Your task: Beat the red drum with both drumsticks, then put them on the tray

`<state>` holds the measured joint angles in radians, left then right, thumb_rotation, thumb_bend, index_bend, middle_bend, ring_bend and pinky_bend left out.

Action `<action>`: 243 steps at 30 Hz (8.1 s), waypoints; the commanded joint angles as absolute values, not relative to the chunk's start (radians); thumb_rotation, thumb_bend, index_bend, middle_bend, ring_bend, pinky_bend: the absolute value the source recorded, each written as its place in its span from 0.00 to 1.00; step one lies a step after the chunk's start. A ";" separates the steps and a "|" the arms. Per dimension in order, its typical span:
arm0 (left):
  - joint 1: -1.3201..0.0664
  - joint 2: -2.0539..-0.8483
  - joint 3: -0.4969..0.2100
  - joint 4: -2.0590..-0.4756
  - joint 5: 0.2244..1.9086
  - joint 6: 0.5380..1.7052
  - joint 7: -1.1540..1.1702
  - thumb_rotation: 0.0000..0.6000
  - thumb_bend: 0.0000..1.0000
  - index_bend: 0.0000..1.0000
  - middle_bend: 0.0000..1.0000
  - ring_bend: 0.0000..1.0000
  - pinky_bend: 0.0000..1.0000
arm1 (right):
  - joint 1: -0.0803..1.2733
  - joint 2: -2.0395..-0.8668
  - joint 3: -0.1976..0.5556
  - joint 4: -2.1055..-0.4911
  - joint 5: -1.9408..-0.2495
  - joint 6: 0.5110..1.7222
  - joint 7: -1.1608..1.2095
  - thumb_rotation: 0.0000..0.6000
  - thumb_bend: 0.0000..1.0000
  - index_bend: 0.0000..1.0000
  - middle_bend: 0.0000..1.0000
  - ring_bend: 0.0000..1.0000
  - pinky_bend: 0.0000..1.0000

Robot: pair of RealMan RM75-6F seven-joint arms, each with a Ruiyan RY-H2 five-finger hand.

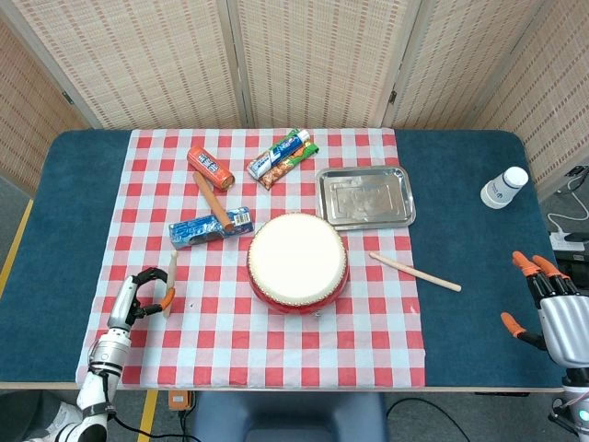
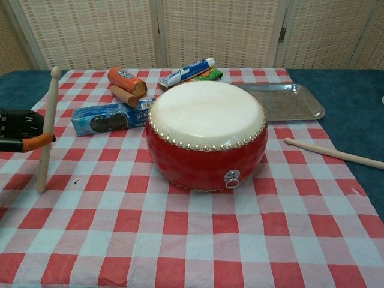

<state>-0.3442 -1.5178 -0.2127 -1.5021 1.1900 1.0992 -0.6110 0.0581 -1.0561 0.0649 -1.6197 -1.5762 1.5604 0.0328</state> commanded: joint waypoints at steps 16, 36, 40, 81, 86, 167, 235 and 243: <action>-0.391 -1.461 -0.211 -1.328 1.472 0.803 -1.789 1.00 0.48 0.39 0.45 0.35 0.38 | 0.060 -1.050 0.064 -1.632 -1.565 1.545 0.036 1.00 0.15 0.00 0.18 0.09 0.26; -0.350 -1.479 -0.150 -1.417 1.455 1.046 -1.407 0.76 0.25 0.57 0.63 0.54 0.62 | 0.057 -1.042 0.069 -1.631 -1.593 1.578 0.063 1.00 0.15 0.00 0.18 0.09 0.26; -0.338 -1.495 -0.122 -1.436 1.481 1.095 -1.313 0.74 0.25 0.60 0.65 0.55 0.66 | 0.056 -1.034 0.074 -1.640 -1.594 1.588 0.056 1.00 0.15 0.00 0.18 0.09 0.26; -0.344 -1.679 0.030 -1.239 1.560 1.166 -1.159 0.96 0.25 0.77 0.76 0.64 0.67 | 0.042 -1.040 0.074 -1.637 -1.593 1.607 0.064 1.00 0.15 0.00 0.18 0.10 0.26; -0.349 -1.687 0.034 -1.213 1.562 1.163 -1.198 1.00 0.26 0.80 0.80 0.68 0.76 | 0.043 -1.040 0.075 -1.639 -1.596 1.609 0.062 1.00 0.15 0.00 0.18 0.11 0.26; -0.381 -1.392 0.006 -1.482 1.588 1.277 -0.153 1.00 0.63 1.00 1.00 1.00 1.00 | 0.599 -1.719 0.185 -1.116 -0.941 1.002 -0.365 1.00 0.29 0.47 0.14 0.00 0.04; -0.380 -1.364 0.020 -1.523 1.591 1.261 -0.176 1.00 0.62 1.00 1.00 1.00 1.00 | 0.531 -1.616 -0.059 -0.651 -1.846 1.251 2.268 1.00 0.24 0.32 0.35 0.32 0.40; -0.380 -1.364 0.021 -1.520 1.593 1.262 -0.180 1.00 0.62 1.00 1.00 1.00 1.00 | 0.554 -1.617 -0.101 -0.722 -1.813 1.219 2.158 1.00 0.21 0.42 0.42 0.37 0.44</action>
<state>-0.3803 -1.3635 0.0214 -1.5200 1.5933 1.2619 -0.1804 0.5468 -1.6142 -0.0900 -0.7070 -1.8238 1.2324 2.1761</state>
